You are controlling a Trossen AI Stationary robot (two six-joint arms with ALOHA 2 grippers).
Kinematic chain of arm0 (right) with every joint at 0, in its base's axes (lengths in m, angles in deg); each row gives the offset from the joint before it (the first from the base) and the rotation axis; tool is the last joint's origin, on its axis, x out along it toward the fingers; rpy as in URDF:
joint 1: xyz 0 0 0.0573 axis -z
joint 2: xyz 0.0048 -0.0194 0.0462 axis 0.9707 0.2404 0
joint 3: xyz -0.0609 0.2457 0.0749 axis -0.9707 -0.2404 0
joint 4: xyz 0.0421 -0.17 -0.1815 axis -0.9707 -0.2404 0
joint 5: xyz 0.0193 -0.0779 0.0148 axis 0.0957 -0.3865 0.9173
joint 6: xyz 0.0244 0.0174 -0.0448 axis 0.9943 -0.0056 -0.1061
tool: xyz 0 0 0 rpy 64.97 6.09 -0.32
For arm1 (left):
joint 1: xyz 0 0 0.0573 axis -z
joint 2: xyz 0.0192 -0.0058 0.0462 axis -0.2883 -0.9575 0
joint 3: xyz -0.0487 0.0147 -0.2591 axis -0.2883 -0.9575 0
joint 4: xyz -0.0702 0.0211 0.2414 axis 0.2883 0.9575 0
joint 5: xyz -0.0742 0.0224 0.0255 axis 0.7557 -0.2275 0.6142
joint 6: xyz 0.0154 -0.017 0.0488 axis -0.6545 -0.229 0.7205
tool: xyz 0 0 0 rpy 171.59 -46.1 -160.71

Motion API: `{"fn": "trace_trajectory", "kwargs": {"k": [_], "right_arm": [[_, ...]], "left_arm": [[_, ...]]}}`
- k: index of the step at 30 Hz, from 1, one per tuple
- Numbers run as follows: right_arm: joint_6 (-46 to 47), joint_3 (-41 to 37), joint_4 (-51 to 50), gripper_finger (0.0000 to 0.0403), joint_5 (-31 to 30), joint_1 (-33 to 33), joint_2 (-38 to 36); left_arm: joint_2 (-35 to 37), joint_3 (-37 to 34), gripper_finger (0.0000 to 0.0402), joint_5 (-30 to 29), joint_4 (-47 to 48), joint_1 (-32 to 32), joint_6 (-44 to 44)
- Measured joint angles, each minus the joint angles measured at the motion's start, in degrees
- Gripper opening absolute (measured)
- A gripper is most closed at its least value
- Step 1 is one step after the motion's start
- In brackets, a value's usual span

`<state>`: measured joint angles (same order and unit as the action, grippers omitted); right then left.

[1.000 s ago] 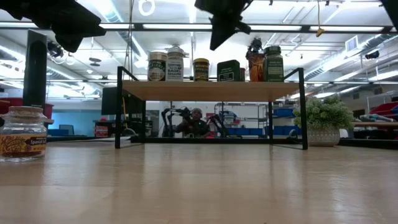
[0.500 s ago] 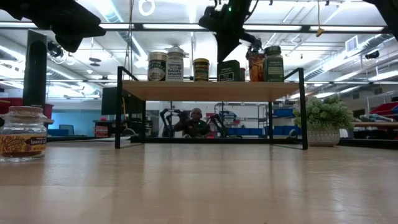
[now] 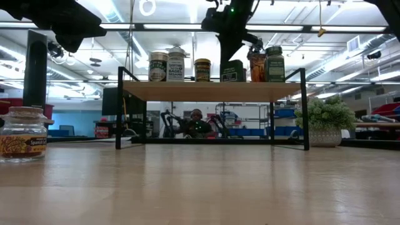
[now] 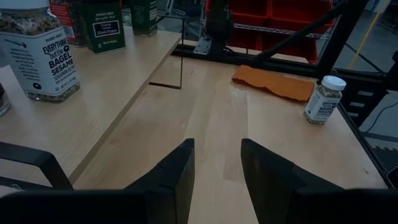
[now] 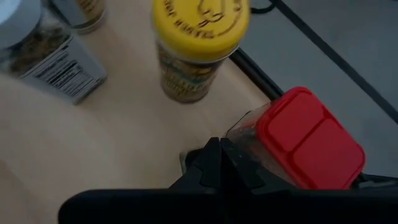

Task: Shelf spices
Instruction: Adjust the black seasoning can on the shelf

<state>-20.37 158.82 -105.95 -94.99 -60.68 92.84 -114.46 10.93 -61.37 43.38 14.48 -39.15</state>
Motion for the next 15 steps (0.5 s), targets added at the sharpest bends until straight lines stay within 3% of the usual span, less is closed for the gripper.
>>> {"fn": "trace_trajectory", "kwargs": {"k": [15], "right_arm": [[-2.61, -0.22, -4.50, 0.0000, 4.30, -3.48, -2.09]], "left_arm": [[0.01, 0.00, 0.0135, -0.01, 0.00, 0.01, 0.13]]}}
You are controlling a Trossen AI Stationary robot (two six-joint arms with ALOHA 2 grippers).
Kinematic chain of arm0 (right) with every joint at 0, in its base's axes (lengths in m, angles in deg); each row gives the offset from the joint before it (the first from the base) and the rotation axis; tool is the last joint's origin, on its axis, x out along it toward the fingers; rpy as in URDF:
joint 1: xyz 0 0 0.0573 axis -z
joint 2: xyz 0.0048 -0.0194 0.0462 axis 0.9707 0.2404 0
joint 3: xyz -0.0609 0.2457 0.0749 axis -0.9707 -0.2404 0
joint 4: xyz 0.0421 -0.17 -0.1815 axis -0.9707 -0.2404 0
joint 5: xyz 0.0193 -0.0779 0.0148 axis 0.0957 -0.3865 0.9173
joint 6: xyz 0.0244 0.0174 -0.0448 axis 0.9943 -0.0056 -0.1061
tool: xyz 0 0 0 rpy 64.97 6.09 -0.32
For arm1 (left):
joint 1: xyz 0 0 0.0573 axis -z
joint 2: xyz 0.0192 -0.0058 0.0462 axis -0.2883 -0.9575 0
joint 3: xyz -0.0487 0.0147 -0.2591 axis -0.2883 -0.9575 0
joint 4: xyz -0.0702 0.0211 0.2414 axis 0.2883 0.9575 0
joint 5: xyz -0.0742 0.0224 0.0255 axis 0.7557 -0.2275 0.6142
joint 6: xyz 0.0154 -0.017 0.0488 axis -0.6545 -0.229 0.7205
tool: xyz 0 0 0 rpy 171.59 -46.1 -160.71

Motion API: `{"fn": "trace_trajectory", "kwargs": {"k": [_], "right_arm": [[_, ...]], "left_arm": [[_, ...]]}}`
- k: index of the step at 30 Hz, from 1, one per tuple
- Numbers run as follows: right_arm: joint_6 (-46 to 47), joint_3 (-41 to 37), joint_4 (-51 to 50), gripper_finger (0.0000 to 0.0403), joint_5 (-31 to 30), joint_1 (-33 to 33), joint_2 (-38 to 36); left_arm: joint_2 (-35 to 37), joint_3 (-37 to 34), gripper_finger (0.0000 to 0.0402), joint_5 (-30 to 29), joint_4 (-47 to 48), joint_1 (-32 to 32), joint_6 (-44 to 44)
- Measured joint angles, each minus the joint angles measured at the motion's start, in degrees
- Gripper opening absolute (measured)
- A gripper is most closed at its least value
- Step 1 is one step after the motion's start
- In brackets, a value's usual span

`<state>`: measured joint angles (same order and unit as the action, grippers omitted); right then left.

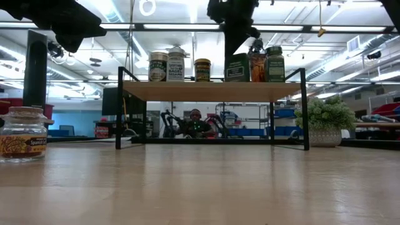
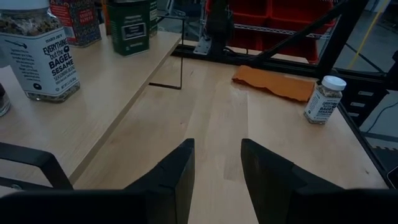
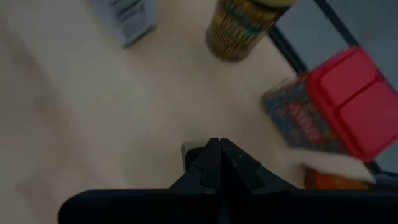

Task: Shelf spices
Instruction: Adjust the black seasoning can on the shelf

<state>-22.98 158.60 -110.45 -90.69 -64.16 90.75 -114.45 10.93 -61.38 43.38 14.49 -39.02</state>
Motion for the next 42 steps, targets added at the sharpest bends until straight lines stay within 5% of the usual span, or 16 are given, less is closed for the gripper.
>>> {"fn": "trace_trajectory", "kwargs": {"k": [11, 21, 26, 34, 42], "right_arm": [[0.05, -0.05, -0.91, 0.0000, -6.05, -3.38, -1.81], [4.50, -0.05, -6.85, 0.0000, -4.68, -7.67, -3.59], [8.74, 0.00, -10.49, 0.0000, -11.97, -14.24, -5.54], [24.14, -2.41, -13.83, 0.0000, -25.23, -30.91, -8.78], [49.53, -23.72, -6.84, 0.0000, -34.23, -45.10, -12.60]], "left_arm": [[-0.02, 0.00, 0.0135, 0.00, -0.09, -0.02, -0.02], [0.00, 0.00, 0.0135, 0.01, -0.05, 0.00, -0.04], [-0.02, 0.00, 0.0135, 0.02, 0.01, -0.02, -0.18], [0.00, 0.00, 0.0135, 0.02, 0.04, 0.00, -0.13], [-0.01, 0.00, 0.0135, 0.03, -0.17, 0.00, -0.31]]}}
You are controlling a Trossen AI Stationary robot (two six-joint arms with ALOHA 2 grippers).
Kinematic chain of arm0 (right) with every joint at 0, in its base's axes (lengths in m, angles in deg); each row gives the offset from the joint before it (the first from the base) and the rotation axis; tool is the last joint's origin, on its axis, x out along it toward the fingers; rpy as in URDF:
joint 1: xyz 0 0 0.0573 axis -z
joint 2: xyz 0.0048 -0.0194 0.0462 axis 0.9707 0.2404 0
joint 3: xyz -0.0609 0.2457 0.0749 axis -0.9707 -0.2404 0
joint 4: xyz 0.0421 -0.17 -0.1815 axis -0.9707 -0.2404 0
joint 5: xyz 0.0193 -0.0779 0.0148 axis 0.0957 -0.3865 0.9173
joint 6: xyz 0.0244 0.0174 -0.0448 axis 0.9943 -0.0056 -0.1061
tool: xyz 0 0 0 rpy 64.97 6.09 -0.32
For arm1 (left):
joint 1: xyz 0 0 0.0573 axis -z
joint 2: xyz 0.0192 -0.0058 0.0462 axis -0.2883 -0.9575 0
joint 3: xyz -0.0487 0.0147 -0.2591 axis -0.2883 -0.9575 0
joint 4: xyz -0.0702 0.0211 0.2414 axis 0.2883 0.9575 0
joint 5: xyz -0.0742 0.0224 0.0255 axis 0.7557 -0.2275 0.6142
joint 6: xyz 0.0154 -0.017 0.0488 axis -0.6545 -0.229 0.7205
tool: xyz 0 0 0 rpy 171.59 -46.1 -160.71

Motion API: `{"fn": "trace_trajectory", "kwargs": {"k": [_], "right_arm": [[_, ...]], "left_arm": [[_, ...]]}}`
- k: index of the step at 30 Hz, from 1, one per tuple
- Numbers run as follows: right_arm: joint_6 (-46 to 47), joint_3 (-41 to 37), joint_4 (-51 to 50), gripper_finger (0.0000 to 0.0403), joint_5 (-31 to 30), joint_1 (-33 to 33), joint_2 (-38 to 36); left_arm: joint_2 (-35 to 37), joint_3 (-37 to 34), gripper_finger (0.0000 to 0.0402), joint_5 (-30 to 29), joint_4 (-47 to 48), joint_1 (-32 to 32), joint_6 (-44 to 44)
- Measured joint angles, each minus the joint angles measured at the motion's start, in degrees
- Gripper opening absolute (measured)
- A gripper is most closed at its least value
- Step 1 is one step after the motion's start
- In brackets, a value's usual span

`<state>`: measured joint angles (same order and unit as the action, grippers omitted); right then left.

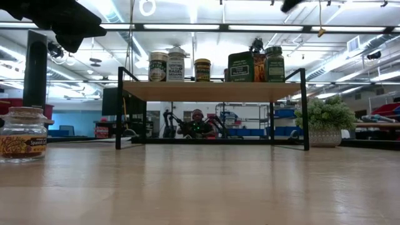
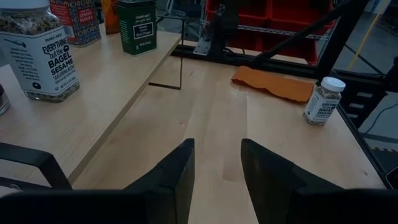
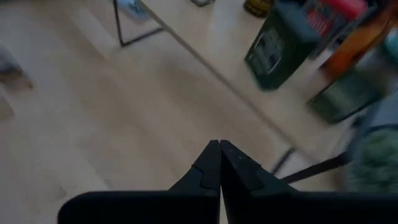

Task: Shelf spices
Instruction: Adjust the black seasoning can on the shelf

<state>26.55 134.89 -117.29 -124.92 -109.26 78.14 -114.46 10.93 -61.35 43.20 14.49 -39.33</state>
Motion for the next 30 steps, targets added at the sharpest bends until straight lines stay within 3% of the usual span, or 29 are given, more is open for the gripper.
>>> {"fn": "trace_trajectory", "kwargs": {"k": [3, 7, 15, 21, 30], "right_arm": [[8.56, -11.37, 10.53, 0.0000, -5.98, -3.54, -1.66], [8.74, -22.65, 26.88, 0.0000, -11.87, -3.65, -2.27], [-21.43, -31.12, 58.35, 0.0000, -14.68, 5.69, -2.07], [-32.56, -31.39, 64.19, 0.0000, -12.30, 13.43, -2.07], [-34.53, -31.39, 64.52, 0.0000, -11.31, 20.65, -2.07]], "left_arm": [[0.00, 0.00, 0.0135, 0.02, 0.00, 0.00, -0.04], [0.00, 0.00, 0.0135, 0.02, -0.07, -0.01, 0.13], [0.01, 0.00, 0.0135, 0.02, -0.08, 0.00, 0.11], [0.01, 0.00, 0.0135, 0.02, 0.02, 0.00, 0.11], [-0.01, 0.00, 0.0135, 0.02, 0.04, -0.02, 0.16]]}}
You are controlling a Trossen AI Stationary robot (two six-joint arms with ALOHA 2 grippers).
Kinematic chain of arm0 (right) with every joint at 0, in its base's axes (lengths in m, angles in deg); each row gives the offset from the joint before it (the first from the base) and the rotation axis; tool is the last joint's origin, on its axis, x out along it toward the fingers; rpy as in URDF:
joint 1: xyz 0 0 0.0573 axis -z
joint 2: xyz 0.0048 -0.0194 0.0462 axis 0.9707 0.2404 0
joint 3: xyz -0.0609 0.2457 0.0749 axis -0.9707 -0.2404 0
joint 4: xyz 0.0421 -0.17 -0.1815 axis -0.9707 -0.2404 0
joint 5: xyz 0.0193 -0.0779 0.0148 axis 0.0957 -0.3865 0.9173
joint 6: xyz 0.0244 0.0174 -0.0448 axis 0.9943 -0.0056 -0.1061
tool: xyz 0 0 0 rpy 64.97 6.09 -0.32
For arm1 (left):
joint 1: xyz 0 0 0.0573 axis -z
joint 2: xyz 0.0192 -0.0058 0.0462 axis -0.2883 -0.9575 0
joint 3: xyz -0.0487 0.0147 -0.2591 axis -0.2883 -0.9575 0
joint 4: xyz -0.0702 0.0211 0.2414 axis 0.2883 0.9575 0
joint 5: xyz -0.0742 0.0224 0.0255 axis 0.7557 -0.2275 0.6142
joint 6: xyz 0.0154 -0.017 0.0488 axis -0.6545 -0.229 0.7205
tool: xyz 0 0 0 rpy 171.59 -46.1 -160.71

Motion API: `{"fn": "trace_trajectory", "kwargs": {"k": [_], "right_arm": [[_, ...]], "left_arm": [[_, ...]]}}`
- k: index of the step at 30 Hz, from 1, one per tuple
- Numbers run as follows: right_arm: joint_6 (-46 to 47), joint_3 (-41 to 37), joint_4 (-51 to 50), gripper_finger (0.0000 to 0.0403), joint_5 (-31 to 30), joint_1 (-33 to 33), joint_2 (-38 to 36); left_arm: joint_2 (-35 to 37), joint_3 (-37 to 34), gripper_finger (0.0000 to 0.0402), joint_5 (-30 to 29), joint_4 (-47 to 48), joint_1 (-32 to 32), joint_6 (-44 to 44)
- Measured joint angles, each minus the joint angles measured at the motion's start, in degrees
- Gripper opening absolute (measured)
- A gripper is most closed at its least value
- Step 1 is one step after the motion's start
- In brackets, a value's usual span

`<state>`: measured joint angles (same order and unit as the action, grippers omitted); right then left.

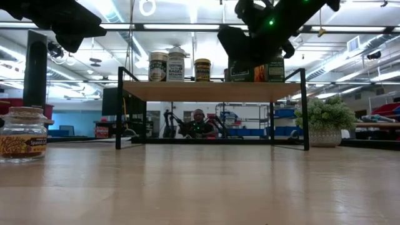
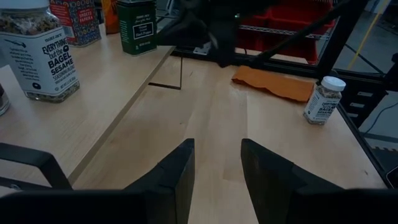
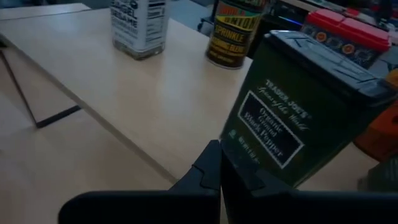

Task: Shelf spices
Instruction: Adjust the black seasoning can on the shelf

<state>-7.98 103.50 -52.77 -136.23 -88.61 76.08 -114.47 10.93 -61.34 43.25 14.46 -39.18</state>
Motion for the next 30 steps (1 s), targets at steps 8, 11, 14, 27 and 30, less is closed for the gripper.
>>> {"fn": "trace_trajectory", "kwargs": {"k": [8, 11, 14, 27, 30], "right_arm": [[-3.49, 0.00, -0.10, 0.0000, 1.53, 1.88, 0.00], [-4.58, 0.00, -0.20, 0.0000, 1.53, 2.48, 0.00], [-5.80, 0.00, -0.34, 0.0000, 1.57, 3.24, 0.00], [-9.08, 0.00, 0.15, 0.0000, -0.56, 4.42, 0.00], [-9.64, 0.00, 0.15, 0.0000, -2.24, 4.44, 0.00]], "left_arm": [[0.01, 0.00, 0.0135, 0.00, 0.07, 0.02, 0.12], [0.00, 0.00, 0.0135, 0.00, 0.07, 0.02, 0.15], [0.01, 0.00, 0.0135, 0.00, 0.07, 0.02, 0.15], [0.02, 0.00, 0.0135, 0.00, 0.07, 0.01, 0.13], [0.00, 0.00, 0.0135, 0.00, 0.07, 0.00, 0.13]]}}
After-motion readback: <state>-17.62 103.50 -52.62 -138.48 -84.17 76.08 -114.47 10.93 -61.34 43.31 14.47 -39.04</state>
